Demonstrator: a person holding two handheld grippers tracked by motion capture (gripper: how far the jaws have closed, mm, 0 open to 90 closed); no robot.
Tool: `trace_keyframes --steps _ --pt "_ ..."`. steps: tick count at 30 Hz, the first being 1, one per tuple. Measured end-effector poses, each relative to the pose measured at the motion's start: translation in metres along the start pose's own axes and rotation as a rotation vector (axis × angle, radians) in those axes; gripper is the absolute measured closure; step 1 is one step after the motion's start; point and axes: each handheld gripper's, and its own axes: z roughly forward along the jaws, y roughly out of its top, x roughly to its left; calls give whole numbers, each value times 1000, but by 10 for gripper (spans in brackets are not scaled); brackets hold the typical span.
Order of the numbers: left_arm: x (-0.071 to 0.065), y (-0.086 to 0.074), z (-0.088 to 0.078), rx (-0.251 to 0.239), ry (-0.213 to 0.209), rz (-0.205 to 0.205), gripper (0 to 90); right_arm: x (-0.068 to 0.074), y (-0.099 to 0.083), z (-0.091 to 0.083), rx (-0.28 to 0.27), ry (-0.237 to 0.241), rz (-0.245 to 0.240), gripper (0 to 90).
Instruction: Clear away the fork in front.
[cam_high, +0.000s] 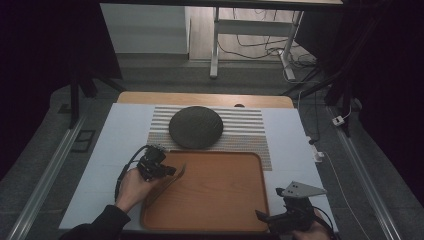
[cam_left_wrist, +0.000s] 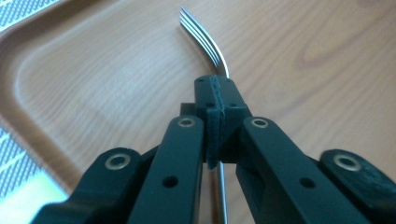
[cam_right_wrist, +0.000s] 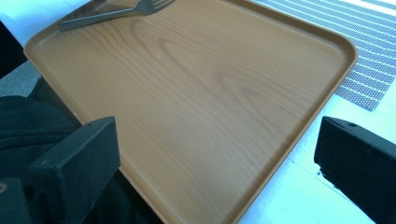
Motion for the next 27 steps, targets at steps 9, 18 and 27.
trace_keyframes --steps 9,18,27 --pt "-17 9 16 26 -19 60 883 0 0 0 3 4 1 5" --pt "-35 14 19 9 -76 124 882 0 -1 0 4 8 -1 5" --pt "-39 14 38 64 -25 137 883 0 -1 0 6 17 -4 5"
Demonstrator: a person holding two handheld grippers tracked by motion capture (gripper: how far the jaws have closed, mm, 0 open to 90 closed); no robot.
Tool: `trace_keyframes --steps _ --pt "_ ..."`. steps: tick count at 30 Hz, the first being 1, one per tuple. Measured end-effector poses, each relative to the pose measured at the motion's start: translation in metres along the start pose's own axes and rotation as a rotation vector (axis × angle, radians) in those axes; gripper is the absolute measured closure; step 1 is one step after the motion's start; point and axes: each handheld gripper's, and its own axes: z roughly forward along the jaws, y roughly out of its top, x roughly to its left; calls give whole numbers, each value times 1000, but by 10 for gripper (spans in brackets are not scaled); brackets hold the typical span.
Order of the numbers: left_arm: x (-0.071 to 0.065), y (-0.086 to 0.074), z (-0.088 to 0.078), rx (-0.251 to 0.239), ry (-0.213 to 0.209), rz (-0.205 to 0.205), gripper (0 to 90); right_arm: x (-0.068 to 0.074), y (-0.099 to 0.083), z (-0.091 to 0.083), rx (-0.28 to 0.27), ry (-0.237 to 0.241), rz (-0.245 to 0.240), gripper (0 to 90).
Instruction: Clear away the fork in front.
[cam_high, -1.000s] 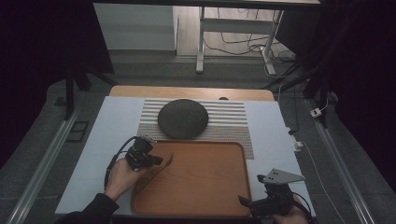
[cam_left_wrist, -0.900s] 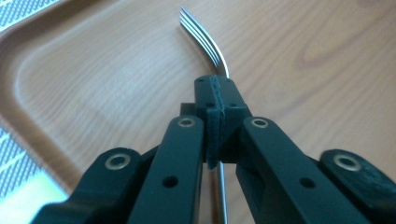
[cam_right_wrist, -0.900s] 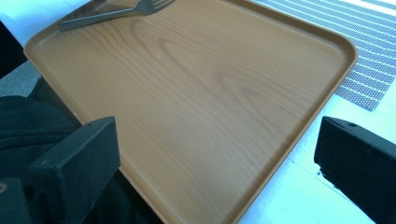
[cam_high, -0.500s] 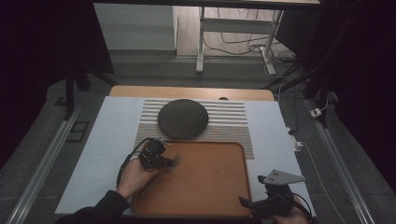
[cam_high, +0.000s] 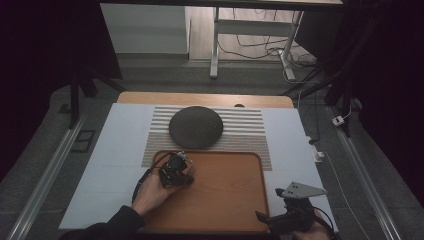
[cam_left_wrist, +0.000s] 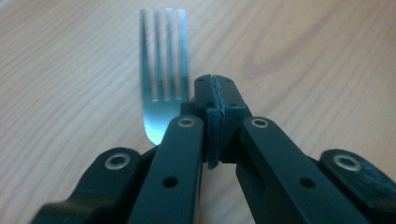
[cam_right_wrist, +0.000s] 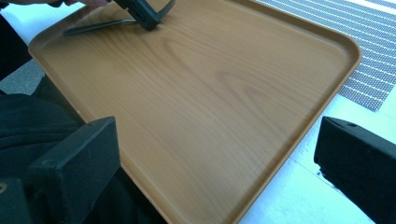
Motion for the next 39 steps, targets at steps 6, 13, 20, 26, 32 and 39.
trace_keyframes --steps 6,13,20,26,32,39 --pt "14 -4 -6 -12 40 -54 883 0 0 0 1 3 -1 5" --pt "30 -10 -14 -7 85 -102 882 0 0 0 3 6 -5 5" --pt "47 -18 -23 -4 110 -162 882 0 0 0 2 14 -4 6" --pt "59 -25 -30 -4 129 -209 880 0 0 0 2 16 -5 6" --pt "61 -27 -32 -6 131 -220 861 0 0 0 1 17 -4 6" --pt "56 -26 -41 -48 95 -192 742 -1 0 0 1 15 0 6"
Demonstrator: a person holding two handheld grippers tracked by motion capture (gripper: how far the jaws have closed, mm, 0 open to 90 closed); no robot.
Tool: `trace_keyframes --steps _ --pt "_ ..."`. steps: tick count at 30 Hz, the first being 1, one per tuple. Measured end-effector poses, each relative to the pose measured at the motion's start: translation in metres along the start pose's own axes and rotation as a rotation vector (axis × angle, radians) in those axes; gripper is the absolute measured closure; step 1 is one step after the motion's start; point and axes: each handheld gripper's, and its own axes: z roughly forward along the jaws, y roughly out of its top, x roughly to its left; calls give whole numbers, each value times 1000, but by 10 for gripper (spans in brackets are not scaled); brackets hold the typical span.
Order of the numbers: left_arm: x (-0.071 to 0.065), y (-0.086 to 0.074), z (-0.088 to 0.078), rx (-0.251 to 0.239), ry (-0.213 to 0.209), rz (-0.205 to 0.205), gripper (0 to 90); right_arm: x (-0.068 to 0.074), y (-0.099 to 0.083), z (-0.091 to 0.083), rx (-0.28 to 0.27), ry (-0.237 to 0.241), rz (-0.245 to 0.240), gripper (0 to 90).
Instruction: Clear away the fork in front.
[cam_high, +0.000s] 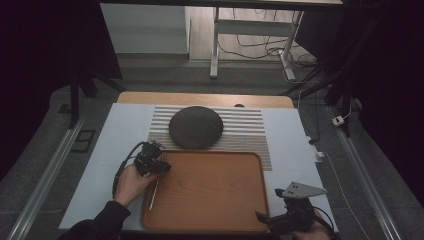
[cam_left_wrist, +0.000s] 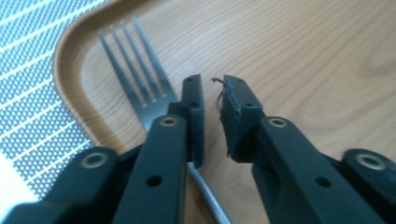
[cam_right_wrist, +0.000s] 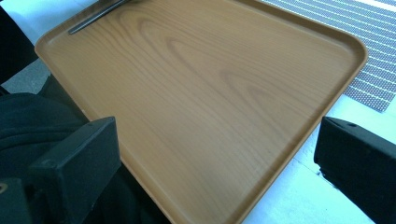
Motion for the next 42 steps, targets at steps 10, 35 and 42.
trace_keyframes --steps 10,35,42 --pt "-9 -8 -23 -100 -72 83 439 0 0 0 -4 4 2 6" --pt "-13 -104 -93 -312 -184 15 78 0 0 0 1 0 4 6" --pt "-13 -132 -107 -346 -160 -9 60 0 0 1 0 3 6 6"
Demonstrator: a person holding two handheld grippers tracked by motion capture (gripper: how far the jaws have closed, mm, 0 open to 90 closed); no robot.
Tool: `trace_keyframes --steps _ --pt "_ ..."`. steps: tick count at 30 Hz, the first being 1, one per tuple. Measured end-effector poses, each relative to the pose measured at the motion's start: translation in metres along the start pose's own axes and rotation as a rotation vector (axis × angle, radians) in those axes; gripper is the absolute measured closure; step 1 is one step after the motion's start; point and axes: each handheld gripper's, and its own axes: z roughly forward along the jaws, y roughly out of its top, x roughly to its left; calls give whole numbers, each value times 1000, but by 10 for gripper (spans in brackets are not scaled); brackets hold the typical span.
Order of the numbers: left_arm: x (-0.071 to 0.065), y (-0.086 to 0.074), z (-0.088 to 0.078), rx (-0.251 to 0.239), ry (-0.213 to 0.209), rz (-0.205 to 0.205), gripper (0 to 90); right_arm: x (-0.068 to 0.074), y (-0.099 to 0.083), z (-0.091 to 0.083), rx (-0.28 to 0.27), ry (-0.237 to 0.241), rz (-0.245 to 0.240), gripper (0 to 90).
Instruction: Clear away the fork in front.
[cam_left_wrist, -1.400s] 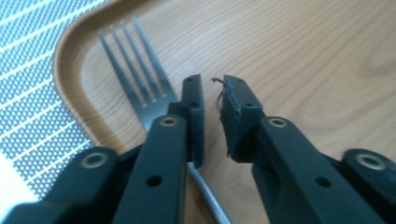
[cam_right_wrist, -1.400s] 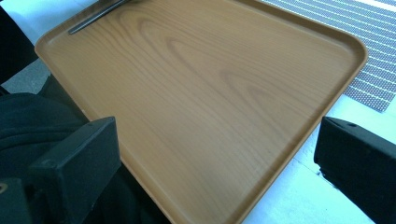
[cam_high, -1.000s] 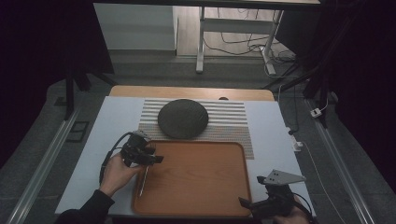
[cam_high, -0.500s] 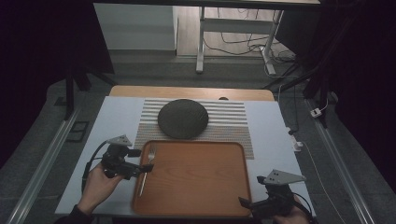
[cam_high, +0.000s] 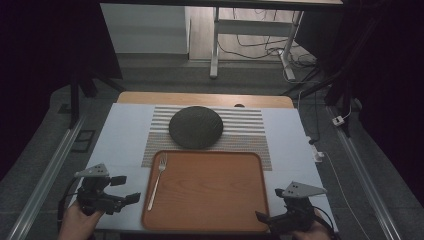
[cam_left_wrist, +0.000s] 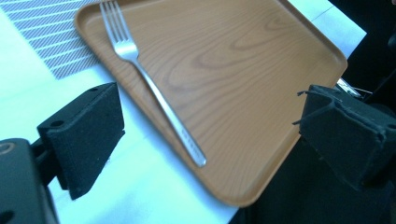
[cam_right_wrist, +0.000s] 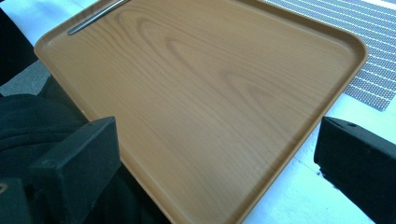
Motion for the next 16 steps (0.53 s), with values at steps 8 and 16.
trace_keyframes --steps 8,16 --pt "-2 -19 -13 11 27 -10 57 1 1 1 10 -2 -3 6" --pt "-7 -23 -8 87 91 28 43 2 1 2 25 -4 -16 10"
